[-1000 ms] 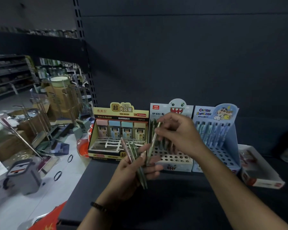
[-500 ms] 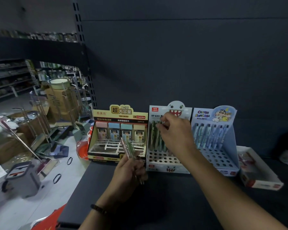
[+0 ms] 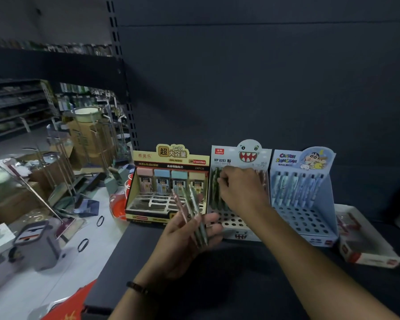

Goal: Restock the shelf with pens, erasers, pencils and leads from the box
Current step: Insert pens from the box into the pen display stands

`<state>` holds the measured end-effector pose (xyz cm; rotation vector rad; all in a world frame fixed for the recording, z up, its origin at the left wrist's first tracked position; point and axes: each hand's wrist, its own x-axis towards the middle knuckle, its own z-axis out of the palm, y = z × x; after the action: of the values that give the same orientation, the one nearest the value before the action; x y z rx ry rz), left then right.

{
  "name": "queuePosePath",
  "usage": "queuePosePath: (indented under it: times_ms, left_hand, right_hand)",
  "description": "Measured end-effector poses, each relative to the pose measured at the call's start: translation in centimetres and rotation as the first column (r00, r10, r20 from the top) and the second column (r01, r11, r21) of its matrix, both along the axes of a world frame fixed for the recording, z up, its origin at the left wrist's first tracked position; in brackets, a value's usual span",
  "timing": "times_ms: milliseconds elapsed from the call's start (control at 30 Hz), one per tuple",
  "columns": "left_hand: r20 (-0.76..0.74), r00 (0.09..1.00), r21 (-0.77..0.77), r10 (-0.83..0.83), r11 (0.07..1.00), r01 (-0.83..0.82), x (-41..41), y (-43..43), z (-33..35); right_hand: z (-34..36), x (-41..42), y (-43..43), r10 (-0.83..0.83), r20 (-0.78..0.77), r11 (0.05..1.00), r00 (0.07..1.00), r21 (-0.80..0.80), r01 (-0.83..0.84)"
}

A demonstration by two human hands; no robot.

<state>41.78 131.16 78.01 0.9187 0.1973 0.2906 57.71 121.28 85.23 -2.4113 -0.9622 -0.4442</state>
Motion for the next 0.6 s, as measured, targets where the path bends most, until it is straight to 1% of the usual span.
queuePosePath:
  times_ms: [67,133,167,233,267,333,400,467,600]
  left_hand:
    - [-0.007,1.0,0.035,0.009,0.999,-0.009,0.1,0.0,-0.1]
    - [0.005,1.0,0.044,0.01,0.999,-0.01,0.1,0.1,-0.2]
    - [0.011,1.0,0.043,0.012,0.999,-0.013,0.2,0.1,-0.2]
    - [0.012,1.0,0.041,0.015,0.999,-0.015,0.3,0.2,-0.3]
    - [0.015,1.0,0.045,0.006,0.999,-0.007,0.3,0.2,-0.3]
    - [0.025,0.999,0.065,-0.024,0.998,0.023,0.4,0.2,-0.4]
    - [0.039,0.997,0.086,-0.061,0.995,0.058,0.4,0.2,-0.4]
    - [0.055,0.993,0.111,-0.1,0.989,0.093,0.4,0.1,-0.4]
    - [0.1,0.979,0.096,-0.179,0.981,0.169,0.4,0.1,-1.0]
  right_hand:
    - [0.2,-0.1,-0.1,-0.003,-0.004,0.999,1.0,-0.051,0.002]
    - [0.6,-0.3,-0.4,-0.001,-0.033,1.0,0.999,-0.026,0.0]
    - [0.8,-0.6,-0.7,0.015,-0.061,1.0,0.998,0.028,-0.013]
    - [1.1,-1.3,-1.5,0.099,-0.122,0.981,0.988,0.18,-0.076]
    - [1.1,-1.7,-1.9,0.162,-0.172,0.964,0.972,0.239,-0.119]
    - [0.8,-2.4,-2.7,0.297,-0.304,0.932,0.905,0.298,-0.205]
    - [0.2,-2.7,-3.1,0.349,-0.378,0.925,0.857,0.285,-0.251]
    - [-0.4,-2.7,-3.1,0.345,-0.389,0.931,0.854,0.26,-0.258]
    - [-0.8,-2.5,-3.0,0.362,-0.437,0.916,0.824,0.331,-0.227]
